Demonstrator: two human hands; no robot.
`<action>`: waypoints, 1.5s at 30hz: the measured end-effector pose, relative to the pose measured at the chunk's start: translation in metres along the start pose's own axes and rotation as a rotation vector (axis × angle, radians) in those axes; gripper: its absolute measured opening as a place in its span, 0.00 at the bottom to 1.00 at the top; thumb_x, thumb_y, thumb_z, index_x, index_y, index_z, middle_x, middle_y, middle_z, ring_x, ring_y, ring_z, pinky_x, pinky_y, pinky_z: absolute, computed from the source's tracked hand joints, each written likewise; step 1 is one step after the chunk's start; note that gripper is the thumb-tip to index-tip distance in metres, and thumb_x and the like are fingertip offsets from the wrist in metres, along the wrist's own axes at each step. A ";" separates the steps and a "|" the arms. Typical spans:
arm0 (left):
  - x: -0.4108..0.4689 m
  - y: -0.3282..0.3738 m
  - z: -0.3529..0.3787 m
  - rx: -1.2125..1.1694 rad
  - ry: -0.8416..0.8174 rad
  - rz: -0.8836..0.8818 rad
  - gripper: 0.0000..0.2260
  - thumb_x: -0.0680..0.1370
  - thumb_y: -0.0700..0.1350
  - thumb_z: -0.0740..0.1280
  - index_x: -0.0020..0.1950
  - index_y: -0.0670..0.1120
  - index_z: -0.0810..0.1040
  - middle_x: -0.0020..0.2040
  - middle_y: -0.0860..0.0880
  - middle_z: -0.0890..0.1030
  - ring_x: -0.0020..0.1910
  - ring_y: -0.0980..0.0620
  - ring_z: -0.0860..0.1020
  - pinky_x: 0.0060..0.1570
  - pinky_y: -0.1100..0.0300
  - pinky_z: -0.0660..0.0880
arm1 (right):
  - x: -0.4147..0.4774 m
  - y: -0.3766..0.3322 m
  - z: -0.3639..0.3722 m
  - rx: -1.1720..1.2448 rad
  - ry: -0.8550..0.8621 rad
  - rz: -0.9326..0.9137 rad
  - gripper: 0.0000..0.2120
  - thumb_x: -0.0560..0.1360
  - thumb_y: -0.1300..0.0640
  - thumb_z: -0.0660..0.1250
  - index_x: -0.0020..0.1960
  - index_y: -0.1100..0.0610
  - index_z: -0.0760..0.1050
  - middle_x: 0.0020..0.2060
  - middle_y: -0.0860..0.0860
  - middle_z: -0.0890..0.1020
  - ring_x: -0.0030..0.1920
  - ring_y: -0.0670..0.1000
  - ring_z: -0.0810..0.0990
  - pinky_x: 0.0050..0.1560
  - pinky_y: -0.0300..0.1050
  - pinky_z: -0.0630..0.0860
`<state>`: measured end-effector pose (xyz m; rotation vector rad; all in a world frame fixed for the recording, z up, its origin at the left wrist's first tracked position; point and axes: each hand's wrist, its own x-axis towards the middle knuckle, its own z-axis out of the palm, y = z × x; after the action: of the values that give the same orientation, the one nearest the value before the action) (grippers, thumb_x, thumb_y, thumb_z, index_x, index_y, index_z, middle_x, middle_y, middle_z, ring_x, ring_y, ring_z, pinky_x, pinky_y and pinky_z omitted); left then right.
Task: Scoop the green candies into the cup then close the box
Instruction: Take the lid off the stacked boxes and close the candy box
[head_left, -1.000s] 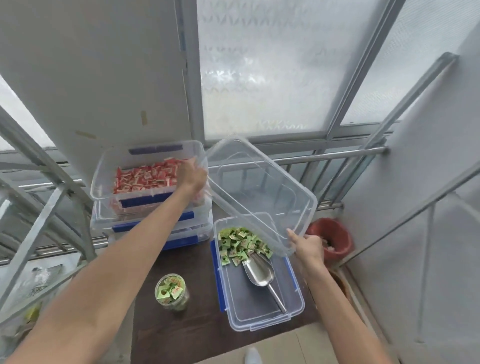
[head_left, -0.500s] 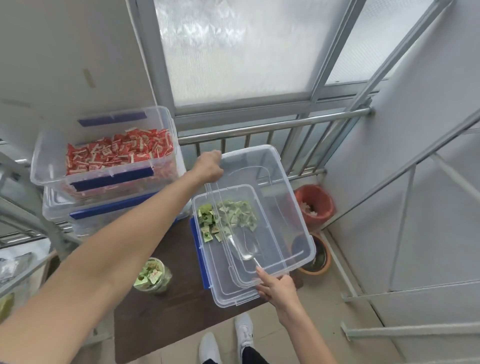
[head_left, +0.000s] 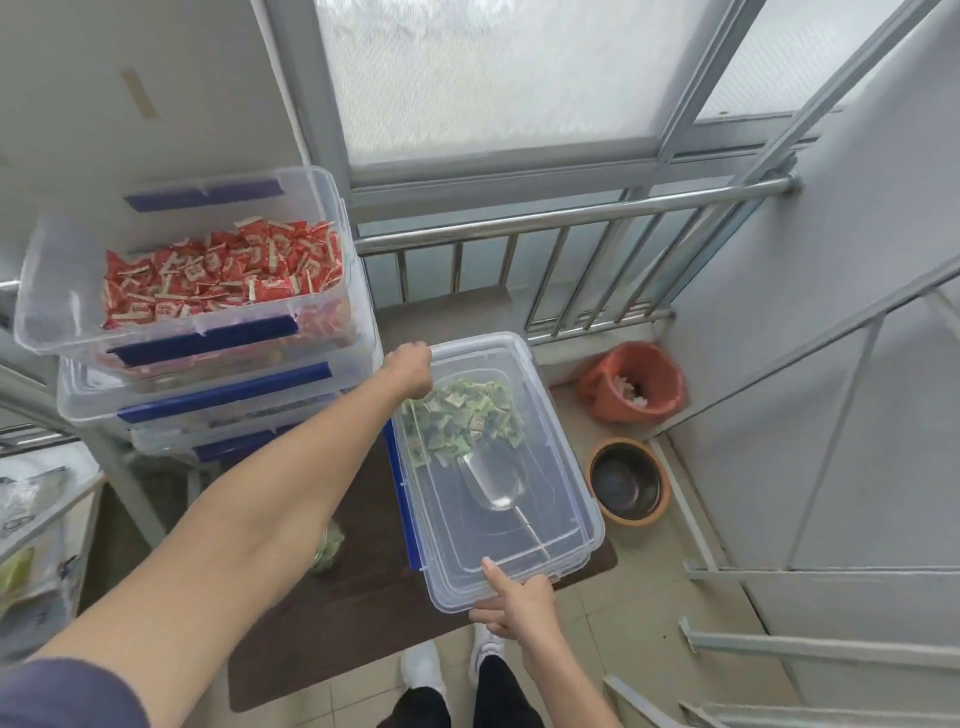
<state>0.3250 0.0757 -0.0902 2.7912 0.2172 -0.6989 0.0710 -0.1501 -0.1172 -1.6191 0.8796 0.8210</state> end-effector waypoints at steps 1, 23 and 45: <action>0.001 -0.002 0.003 0.002 -0.005 0.000 0.16 0.78 0.35 0.64 0.66 0.35 0.72 0.66 0.36 0.76 0.65 0.37 0.76 0.60 0.48 0.74 | -0.001 0.001 0.001 -0.014 -0.005 0.010 0.26 0.75 0.45 0.75 0.62 0.61 0.72 0.44 0.58 0.88 0.36 0.52 0.89 0.38 0.46 0.84; 0.009 -0.001 0.066 0.006 0.029 0.006 0.39 0.80 0.41 0.64 0.83 0.38 0.42 0.84 0.41 0.44 0.83 0.43 0.40 0.81 0.48 0.40 | 0.009 0.007 0.014 -0.339 0.104 0.147 0.40 0.71 0.29 0.67 0.64 0.61 0.64 0.55 0.59 0.82 0.27 0.51 0.86 0.25 0.42 0.79; -0.141 0.001 0.129 -1.009 0.179 -0.612 0.36 0.78 0.62 0.68 0.77 0.39 0.67 0.72 0.40 0.74 0.72 0.39 0.72 0.67 0.49 0.69 | 0.084 -0.116 -0.072 -0.553 0.231 -0.274 0.40 0.80 0.32 0.56 0.79 0.61 0.61 0.75 0.62 0.67 0.75 0.64 0.66 0.73 0.58 0.64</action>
<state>0.1450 0.0269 -0.1318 1.7801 1.1269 -0.2901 0.2185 -0.2135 -0.1212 -2.2972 0.5892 0.7276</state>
